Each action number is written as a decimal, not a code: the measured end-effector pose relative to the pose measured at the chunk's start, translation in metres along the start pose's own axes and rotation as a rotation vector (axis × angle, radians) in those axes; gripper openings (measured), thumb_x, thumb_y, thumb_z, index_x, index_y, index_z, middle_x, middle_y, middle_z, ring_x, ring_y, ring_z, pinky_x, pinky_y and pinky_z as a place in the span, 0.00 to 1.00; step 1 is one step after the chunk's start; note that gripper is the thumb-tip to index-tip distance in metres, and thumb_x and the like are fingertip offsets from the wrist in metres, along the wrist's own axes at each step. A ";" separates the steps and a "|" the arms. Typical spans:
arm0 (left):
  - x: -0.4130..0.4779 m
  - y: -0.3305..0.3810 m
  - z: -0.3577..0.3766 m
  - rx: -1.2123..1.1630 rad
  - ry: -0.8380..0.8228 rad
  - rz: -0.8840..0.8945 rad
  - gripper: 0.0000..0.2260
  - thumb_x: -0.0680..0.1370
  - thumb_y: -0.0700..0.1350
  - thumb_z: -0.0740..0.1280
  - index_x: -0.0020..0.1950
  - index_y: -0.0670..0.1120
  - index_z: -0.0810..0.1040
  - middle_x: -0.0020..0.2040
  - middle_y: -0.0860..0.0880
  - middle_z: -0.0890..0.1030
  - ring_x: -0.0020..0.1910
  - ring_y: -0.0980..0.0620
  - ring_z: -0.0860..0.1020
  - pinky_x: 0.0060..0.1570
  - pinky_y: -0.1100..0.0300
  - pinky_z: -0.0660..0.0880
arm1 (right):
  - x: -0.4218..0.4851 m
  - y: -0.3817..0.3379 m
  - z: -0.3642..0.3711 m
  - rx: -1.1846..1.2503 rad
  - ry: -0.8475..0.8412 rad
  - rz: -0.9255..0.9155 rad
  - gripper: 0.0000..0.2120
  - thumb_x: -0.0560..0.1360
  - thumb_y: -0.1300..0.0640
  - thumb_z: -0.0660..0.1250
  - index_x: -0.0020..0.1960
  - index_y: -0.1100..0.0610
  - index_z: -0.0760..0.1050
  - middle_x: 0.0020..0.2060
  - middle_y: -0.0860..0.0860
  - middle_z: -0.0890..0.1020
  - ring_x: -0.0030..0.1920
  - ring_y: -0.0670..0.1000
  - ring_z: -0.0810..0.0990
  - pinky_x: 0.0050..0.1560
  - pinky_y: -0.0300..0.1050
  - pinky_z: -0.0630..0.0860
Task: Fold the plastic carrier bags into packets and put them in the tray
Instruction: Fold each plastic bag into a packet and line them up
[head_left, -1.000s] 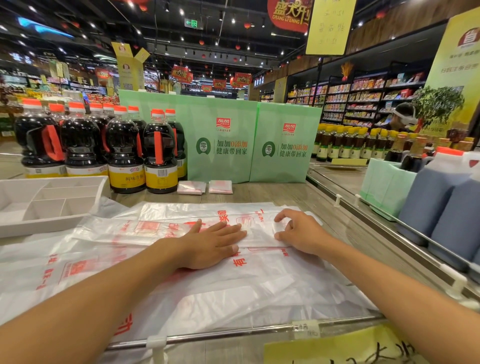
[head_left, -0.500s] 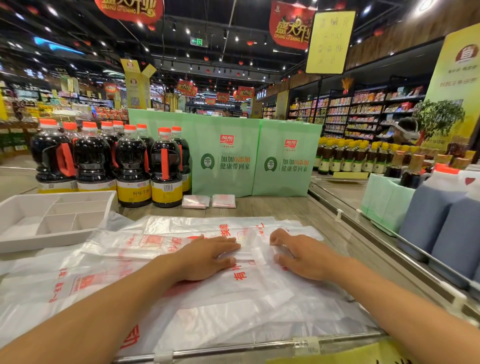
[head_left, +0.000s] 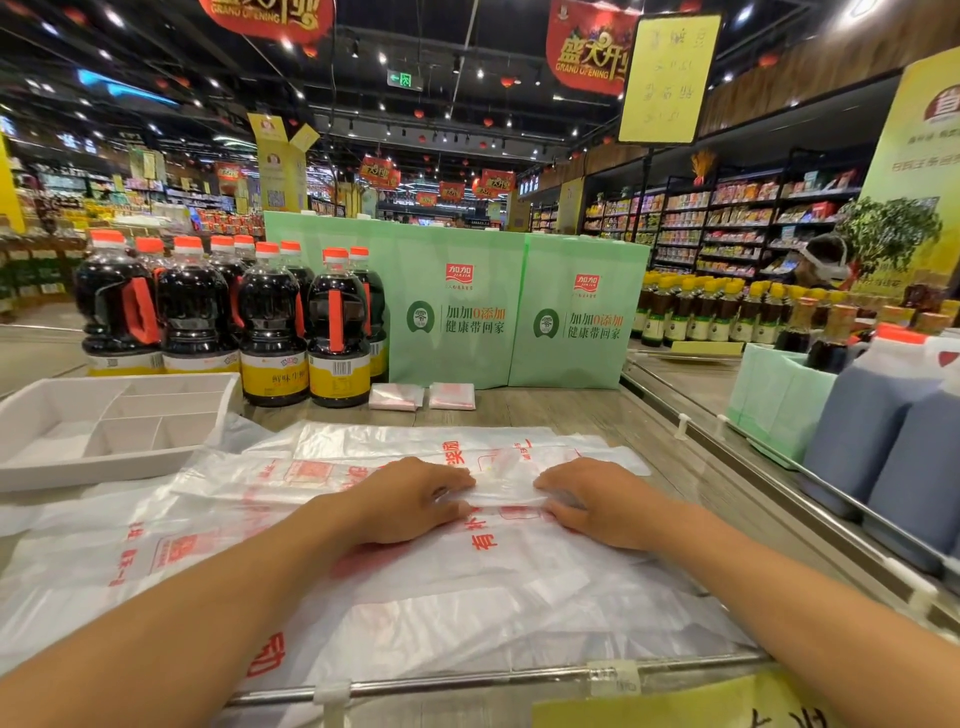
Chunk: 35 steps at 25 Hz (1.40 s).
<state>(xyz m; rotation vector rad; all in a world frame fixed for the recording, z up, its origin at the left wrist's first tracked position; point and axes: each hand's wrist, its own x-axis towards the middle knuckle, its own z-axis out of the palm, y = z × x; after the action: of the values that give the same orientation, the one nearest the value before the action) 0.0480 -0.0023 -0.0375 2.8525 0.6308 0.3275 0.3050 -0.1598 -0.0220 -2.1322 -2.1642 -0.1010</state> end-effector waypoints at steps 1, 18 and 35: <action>-0.001 0.000 -0.001 0.010 0.026 0.001 0.20 0.83 0.60 0.62 0.74 0.56 0.74 0.71 0.56 0.77 0.69 0.53 0.75 0.68 0.54 0.71 | 0.002 -0.001 -0.001 -0.014 0.008 -0.008 0.19 0.82 0.44 0.62 0.71 0.47 0.75 0.66 0.43 0.79 0.67 0.48 0.74 0.68 0.47 0.71; -0.055 -0.021 -0.076 0.340 0.193 -0.026 0.18 0.78 0.38 0.66 0.61 0.57 0.82 0.47 0.54 0.87 0.42 0.52 0.83 0.41 0.54 0.82 | -0.012 -0.061 -0.063 0.554 0.753 -0.195 0.09 0.72 0.62 0.78 0.49 0.51 0.82 0.40 0.40 0.85 0.43 0.41 0.84 0.47 0.39 0.82; 0.066 -0.018 -0.100 0.763 0.366 0.607 0.32 0.80 0.38 0.63 0.83 0.51 0.57 0.82 0.47 0.60 0.79 0.47 0.62 0.76 0.47 0.64 | -0.041 -0.078 -0.044 -0.234 0.712 -0.919 0.10 0.81 0.55 0.69 0.60 0.56 0.84 0.59 0.51 0.85 0.62 0.49 0.82 0.48 0.45 0.82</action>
<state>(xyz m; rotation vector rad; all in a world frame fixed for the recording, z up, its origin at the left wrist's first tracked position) 0.0738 0.0575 0.0654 3.7177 -0.1481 0.8770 0.2290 -0.2074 0.0189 -0.7517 -2.4527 -1.0214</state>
